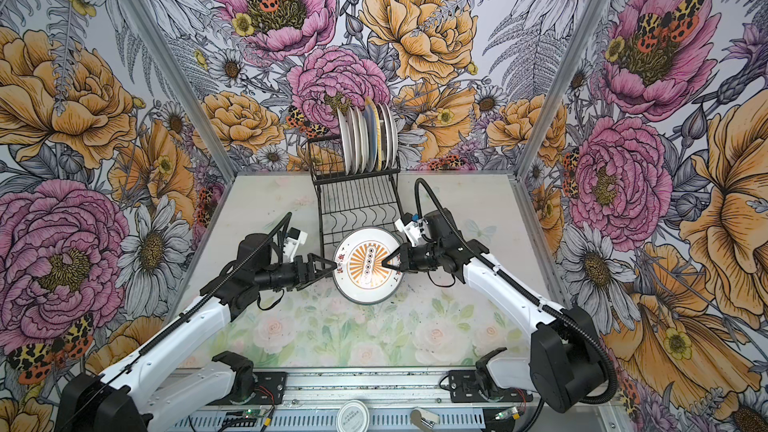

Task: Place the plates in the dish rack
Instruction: 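Release the left gripper and carry the upright plate to the rack with the right gripper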

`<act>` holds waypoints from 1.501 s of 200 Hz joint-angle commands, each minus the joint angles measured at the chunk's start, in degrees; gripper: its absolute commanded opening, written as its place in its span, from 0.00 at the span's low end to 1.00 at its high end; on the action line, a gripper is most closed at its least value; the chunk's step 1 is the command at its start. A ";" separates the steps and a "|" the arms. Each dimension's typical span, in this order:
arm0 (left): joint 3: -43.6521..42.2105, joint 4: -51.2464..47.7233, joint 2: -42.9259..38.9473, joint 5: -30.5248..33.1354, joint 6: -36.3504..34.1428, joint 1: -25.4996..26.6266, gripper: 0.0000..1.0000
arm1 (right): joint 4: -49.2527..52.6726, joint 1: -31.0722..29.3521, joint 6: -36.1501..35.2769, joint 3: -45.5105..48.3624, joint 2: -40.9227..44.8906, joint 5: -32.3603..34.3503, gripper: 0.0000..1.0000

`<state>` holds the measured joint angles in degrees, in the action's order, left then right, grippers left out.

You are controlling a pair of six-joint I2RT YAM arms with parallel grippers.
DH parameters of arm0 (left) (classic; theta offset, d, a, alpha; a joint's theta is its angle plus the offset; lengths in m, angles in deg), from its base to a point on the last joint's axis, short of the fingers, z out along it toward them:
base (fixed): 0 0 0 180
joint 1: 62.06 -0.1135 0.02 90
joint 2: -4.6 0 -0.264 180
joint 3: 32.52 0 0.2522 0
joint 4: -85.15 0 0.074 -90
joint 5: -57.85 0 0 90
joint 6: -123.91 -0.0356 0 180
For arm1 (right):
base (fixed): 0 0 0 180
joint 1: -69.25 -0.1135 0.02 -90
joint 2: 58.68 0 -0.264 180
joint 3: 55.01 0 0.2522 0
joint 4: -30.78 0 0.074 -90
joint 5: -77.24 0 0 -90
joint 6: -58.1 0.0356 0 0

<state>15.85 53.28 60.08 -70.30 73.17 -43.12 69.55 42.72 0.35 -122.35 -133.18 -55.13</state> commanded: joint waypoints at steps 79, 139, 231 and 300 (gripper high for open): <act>-0.58 -10.90 -7.15 15.11 -2.88 -6.45 0.95 | 11.88 -13.99 -2.09 -26.42 -0.95 49.83 0.00; -0.33 -10.83 -6.63 18.96 -3.65 -6.37 0.97 | 15.32 -23.25 -6.89 -45.66 -12.98 70.64 0.00; 0.28 -8.50 -2.91 18.91 -6.39 -7.93 0.99 | 15.42 -28.54 -19.17 -80.37 -37.29 93.00 0.00; 0.71 -7.98 -1.34 17.59 -7.13 -9.55 0.99 | 15.11 -27.68 -26.27 -106.94 -57.42 98.43 0.00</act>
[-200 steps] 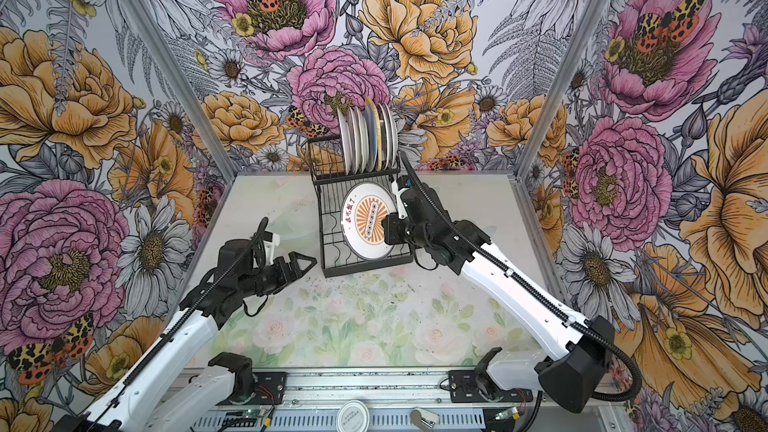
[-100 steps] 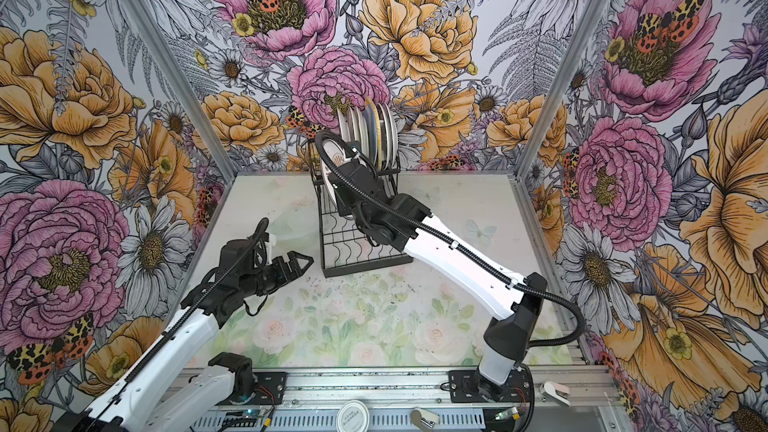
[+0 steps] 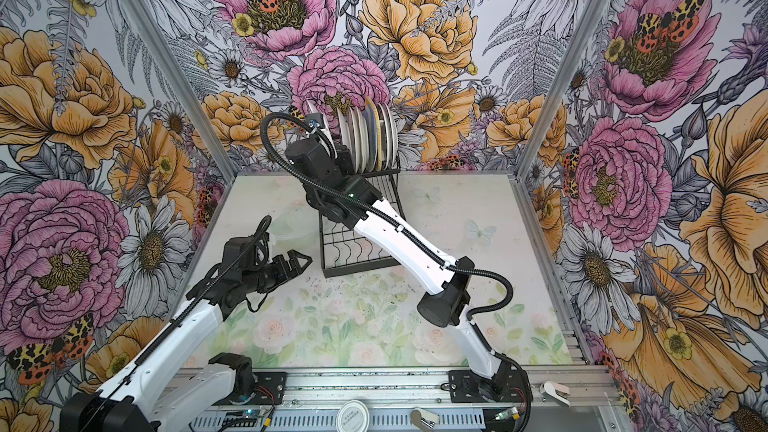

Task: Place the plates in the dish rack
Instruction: 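Lower the plate into the front rack slot with the right gripper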

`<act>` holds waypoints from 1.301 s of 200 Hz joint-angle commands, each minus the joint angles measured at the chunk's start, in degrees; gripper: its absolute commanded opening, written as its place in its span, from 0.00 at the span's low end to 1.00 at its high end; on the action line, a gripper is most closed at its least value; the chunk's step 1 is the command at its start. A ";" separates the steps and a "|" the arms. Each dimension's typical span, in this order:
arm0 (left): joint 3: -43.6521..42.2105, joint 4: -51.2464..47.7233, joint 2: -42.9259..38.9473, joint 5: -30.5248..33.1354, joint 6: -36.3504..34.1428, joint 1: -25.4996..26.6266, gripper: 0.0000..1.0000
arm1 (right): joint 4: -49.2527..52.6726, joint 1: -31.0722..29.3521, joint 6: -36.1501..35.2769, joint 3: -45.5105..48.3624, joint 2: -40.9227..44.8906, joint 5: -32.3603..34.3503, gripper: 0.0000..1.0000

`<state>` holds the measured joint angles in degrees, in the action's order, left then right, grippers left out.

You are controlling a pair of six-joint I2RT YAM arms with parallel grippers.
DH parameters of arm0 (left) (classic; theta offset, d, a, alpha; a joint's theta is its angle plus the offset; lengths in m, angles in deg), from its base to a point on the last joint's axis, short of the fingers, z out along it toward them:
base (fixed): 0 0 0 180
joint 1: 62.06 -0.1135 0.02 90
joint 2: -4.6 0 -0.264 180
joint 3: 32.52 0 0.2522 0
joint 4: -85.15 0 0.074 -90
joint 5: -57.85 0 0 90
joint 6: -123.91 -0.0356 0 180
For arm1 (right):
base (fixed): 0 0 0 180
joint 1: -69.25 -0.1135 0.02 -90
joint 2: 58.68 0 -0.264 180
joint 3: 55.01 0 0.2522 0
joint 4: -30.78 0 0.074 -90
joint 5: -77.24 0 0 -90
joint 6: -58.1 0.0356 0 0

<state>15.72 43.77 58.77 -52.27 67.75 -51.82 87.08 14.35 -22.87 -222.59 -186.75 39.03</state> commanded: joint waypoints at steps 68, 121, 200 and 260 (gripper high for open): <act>0.67 0.98 -0.38 -0.69 -1.47 -1.29 0.99 | -9.81 3.09 -4.86 -8.87 -8.97 4.47 0.00; 0.63 0.84 -0.56 -0.60 -1.31 -1.44 0.99 | -12.27 4.43 -4.91 -8.77 -11.03 3.42 0.00; -0.02 0.33 -1.96 -0.74 -1.07 -2.25 0.99 | -17.84 4.96 -7.40 -8.70 -14.39 4.37 0.00; -0.64 0.05 -2.92 -1.24 -1.00 -3.04 0.98 | -20.80 5.75 -8.51 -8.71 -16.32 4.89 0.00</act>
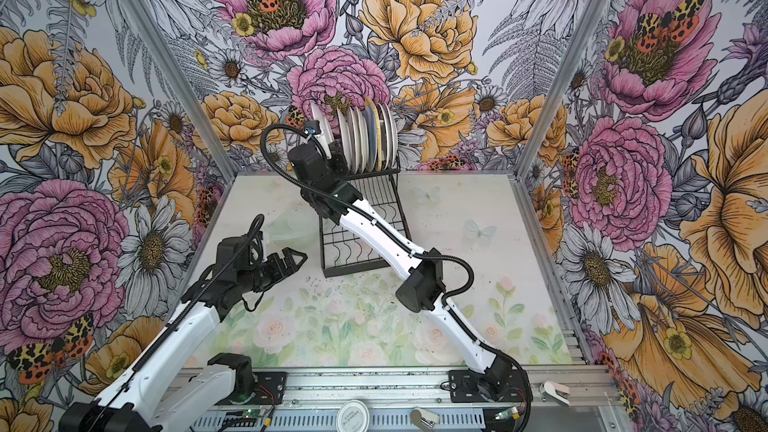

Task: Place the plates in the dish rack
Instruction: 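Lower the plate into the front rack slot with the right gripper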

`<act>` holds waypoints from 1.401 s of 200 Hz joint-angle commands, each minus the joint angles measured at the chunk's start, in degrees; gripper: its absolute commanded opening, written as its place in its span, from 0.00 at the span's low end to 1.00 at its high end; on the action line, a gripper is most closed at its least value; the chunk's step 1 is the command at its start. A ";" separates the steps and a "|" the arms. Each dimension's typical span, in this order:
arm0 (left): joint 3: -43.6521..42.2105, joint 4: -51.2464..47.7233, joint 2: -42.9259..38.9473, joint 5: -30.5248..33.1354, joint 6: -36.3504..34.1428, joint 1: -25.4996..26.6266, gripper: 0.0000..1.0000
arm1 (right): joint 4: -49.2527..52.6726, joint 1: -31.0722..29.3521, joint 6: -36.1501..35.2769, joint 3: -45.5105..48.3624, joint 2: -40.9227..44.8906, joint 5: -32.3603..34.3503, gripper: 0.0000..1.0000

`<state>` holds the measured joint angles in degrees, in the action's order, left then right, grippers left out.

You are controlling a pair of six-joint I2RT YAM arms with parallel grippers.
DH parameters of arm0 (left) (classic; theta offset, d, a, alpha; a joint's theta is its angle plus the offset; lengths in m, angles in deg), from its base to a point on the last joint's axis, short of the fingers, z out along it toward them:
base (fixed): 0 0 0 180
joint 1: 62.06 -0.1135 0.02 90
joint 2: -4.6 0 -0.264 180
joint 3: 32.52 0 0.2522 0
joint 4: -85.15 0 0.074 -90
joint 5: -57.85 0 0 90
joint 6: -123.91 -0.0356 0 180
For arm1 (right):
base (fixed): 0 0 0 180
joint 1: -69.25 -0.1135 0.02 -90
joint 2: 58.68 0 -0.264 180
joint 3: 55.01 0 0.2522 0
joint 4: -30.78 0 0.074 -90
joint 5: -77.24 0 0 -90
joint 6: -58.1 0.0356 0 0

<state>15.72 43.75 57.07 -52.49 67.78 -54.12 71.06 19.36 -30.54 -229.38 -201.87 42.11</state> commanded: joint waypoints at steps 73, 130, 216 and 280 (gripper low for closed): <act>-1.08 0.13 -1.40 -1.26 -1.01 -1.15 0.99 | -5.06 2.23 0.27 -1.30 -2.47 1.48 0.00; -1.54 0.13 -1.49 -1.42 -0.90 -1.75 0.99 | -5.38 2.77 0.56 -0.78 -2.01 2.27 0.00; -1.90 0.49 -1.49 -1.86 -1.12 -2.41 0.99 | -5.82 3.46 -0.01 -0.60 1.03 0.65 0.00; -2.03 0.51 -1.84 -1.87 -1.13 -2.55 0.99 | -5.85 3.74 0.02 0.14 1.91 0.45 0.00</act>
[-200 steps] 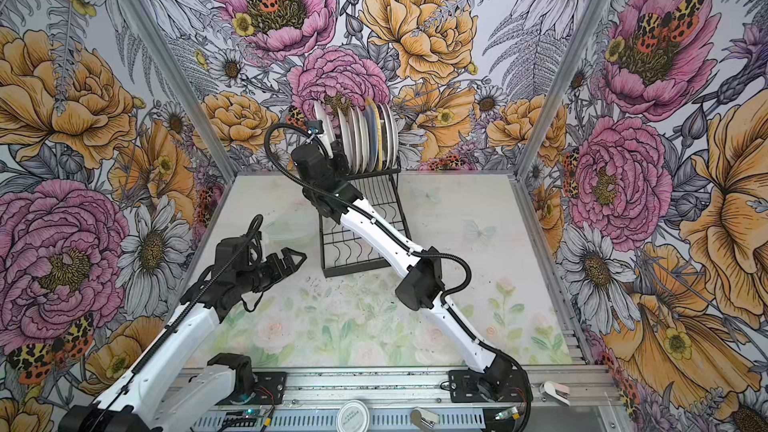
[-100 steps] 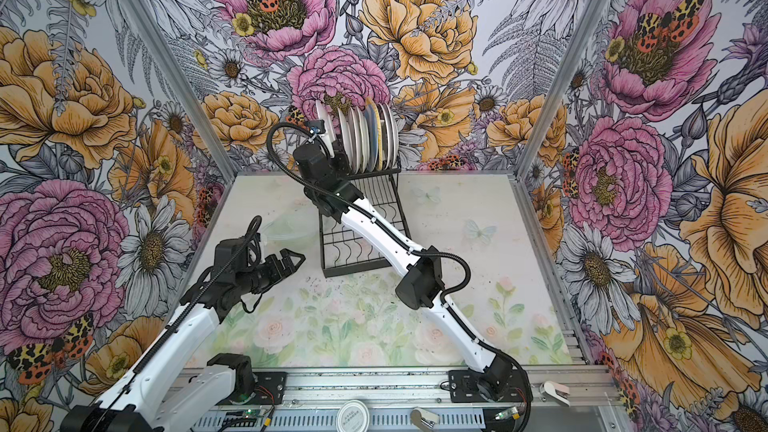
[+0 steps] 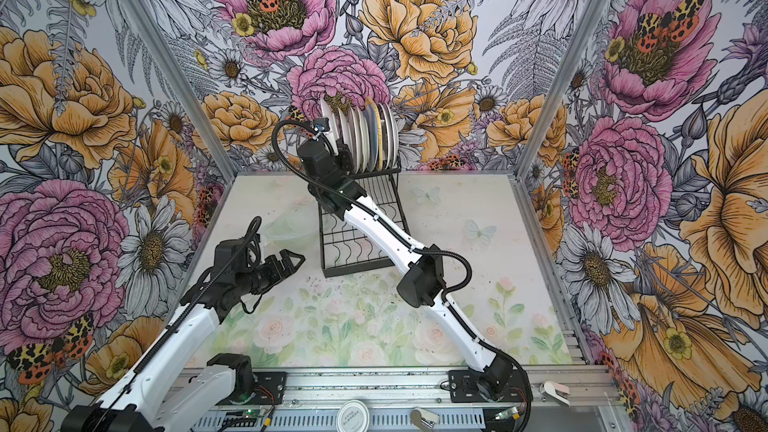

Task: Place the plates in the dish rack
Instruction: 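Lower the plate into the front rack slot with the right gripper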

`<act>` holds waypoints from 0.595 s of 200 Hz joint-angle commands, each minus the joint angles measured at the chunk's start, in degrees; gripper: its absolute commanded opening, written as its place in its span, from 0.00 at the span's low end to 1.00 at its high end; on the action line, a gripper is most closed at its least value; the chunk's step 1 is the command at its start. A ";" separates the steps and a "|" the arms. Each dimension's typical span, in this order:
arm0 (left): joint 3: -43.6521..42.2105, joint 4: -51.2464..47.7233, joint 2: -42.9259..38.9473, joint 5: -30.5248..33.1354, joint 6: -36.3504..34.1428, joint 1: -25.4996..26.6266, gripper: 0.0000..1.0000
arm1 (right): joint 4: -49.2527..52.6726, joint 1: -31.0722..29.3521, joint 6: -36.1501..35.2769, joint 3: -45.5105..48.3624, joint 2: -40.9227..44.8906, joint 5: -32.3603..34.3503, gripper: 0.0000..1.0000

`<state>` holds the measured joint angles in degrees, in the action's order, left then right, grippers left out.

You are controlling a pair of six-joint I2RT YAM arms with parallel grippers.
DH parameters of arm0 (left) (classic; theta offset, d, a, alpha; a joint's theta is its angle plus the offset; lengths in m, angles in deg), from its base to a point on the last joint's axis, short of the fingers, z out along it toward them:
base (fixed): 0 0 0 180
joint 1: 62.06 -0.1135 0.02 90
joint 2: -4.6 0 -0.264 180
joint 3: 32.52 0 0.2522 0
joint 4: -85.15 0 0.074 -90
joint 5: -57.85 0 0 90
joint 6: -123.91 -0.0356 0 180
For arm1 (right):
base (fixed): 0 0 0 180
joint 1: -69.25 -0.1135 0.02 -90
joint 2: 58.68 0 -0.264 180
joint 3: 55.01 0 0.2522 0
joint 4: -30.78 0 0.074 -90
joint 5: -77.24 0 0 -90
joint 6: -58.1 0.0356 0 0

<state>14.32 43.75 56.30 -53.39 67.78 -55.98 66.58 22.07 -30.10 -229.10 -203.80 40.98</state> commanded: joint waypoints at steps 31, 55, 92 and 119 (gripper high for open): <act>-0.71 0.90 -0.66 -1.29 -1.20 -0.97 0.99 | -1.37 1.08 0.07 0.45 3.54 1.53 0.00; -0.74 1.18 -0.29 -1.75 -1.22 -1.17 0.99 | -1.31 1.15 0.53 0.67 2.76 1.55 0.00; -0.82 1.05 -0.46 -1.71 -1.17 -1.19 0.99 | -1.39 1.44 1.27 0.69 1.58 1.65 0.00; -0.82 1.08 -0.64 -1.72 -1.06 -1.17 0.99 | -1.37 1.46 1.92 0.70 0.76 1.00 0.00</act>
<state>14.32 43.77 56.28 -54.04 67.78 -56.63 66.97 22.22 -29.51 -228.07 -203.78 40.82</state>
